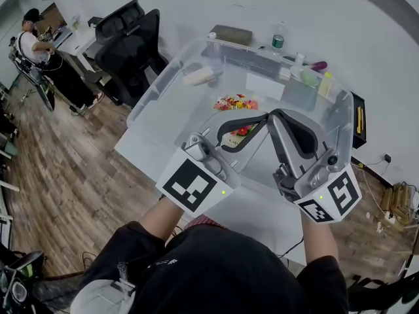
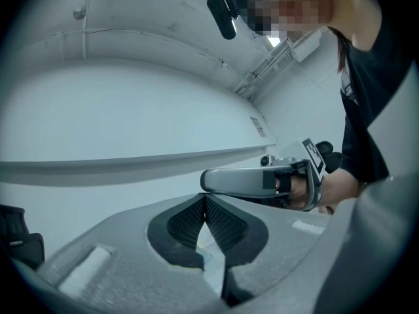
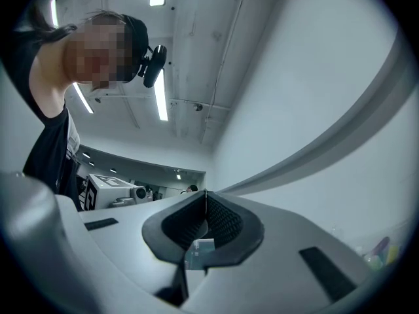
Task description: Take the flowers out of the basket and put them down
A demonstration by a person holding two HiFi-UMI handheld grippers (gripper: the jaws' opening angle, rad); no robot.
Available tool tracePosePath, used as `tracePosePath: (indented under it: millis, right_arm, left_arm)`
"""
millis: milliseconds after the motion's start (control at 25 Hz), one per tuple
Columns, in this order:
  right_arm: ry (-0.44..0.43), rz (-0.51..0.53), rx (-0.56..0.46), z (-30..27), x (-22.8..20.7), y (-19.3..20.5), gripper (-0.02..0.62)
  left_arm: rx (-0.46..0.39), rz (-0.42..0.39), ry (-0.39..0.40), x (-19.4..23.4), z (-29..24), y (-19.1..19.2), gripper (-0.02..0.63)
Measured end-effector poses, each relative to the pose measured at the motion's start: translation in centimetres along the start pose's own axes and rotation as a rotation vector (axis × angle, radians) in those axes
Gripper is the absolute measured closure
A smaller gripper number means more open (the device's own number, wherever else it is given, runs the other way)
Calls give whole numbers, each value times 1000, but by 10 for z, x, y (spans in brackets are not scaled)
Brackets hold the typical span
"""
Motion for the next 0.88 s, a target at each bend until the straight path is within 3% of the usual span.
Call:
tracePosePath:
  millis: [280, 440, 640, 880]
  right_arm:
    - [45, 10, 24, -15, -20, 6, 583]
    - [54, 25, 31, -25, -26, 7, 583]
    - [51, 64, 52, -41, -33, 7, 583]
    - [73, 115, 88, -55, -46, 4, 583]
  left_arm:
    - [-7, -9, 50, 25, -7, 7, 615]
    - [-10, -60, 102, 35, -9, 10, 615]
    - [-11, -28, 138, 54, -13, 17, 615]
    - [-3, -101, 144, 79, -12, 25, 616]
Point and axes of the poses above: the fingertips, and each gripper's own axes: z backward along the fingers, x to its left, y out of its underside, the point moved 3 cm from there along z, backward along the fingers, and after that the axes turned 9 degrees about x, right-handed, at the moved point
